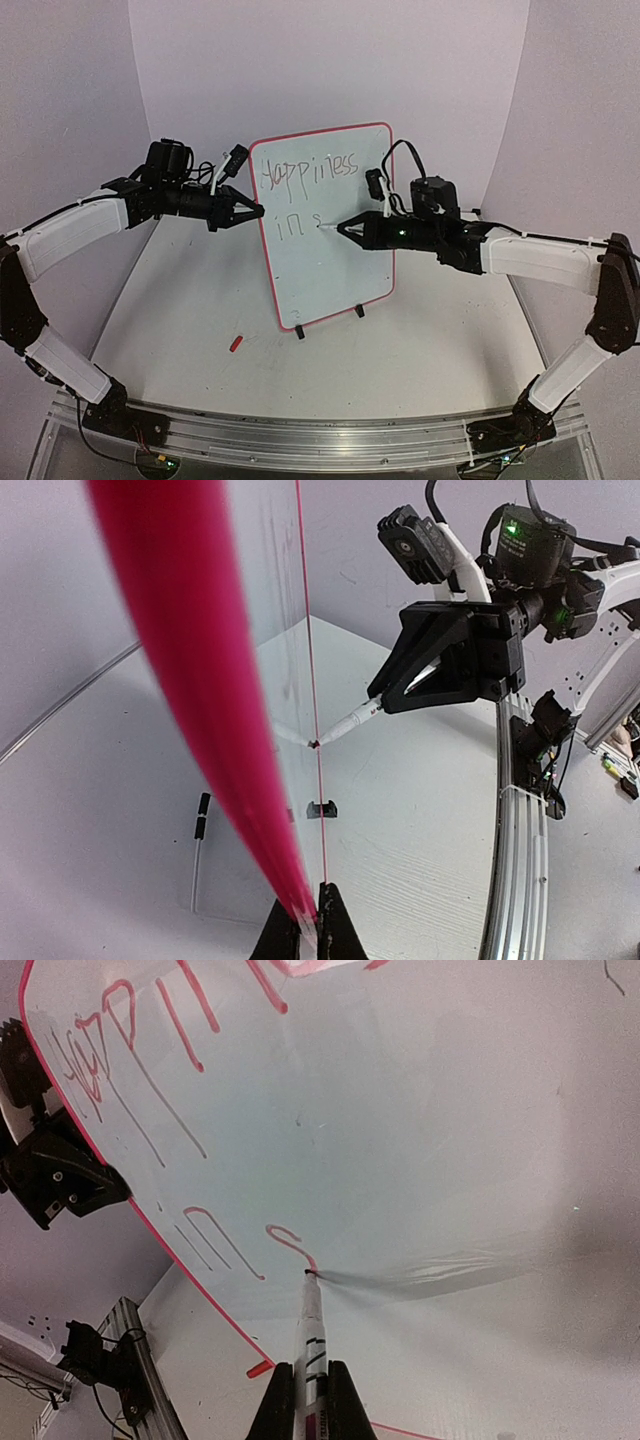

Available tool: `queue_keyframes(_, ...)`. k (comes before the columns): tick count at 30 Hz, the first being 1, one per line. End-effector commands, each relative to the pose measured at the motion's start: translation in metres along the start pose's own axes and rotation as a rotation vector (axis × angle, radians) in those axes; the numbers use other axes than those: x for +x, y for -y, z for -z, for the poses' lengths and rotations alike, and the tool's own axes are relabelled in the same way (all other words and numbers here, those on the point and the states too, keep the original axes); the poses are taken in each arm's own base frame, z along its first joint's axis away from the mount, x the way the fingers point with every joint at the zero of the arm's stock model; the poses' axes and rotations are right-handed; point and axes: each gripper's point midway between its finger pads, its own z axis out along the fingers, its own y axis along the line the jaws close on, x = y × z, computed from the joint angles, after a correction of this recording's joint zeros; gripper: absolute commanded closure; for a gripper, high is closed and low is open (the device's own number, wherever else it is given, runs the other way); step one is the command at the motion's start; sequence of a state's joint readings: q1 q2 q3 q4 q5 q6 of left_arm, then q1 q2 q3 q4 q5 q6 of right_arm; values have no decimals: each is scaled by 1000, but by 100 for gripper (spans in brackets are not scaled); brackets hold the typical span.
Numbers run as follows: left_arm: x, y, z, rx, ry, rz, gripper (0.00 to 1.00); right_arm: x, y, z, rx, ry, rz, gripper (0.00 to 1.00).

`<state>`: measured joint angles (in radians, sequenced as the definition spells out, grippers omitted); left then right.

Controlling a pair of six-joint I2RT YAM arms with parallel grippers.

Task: Write a sentence on the whiteboard
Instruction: Write on the whiteboard with the whiteboard.

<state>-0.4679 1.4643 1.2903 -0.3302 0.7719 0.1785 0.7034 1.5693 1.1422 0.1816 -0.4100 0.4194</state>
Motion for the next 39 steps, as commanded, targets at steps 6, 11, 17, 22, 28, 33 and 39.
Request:
queue_keyframes(6,52,7,-10,26,-173,73,100,-28,-26,0,-80,70,29,100)
queue_keyframes(11,52,7,-10,25,-173,72,100,-43,-38,23,-98,145,33,100)
queue_keyframes(17,52,8,-10,27,-172,72,100,-44,-28,28,-36,165,30,100)
queue_keyframes(22,52,7,-10,25,-173,72,100,-35,-14,21,14,148,16,100)
queue_keyframes(28,53,7,-10,26,-174,73,100,-31,-10,17,32,131,21,100)
queue_keyframes(33,53,7,-10,26,-175,74,100,-28,-8,12,28,112,22,100)
queue_keyframes(39,54,7,-10,25,-177,75,100,-27,-7,8,31,103,24,100)
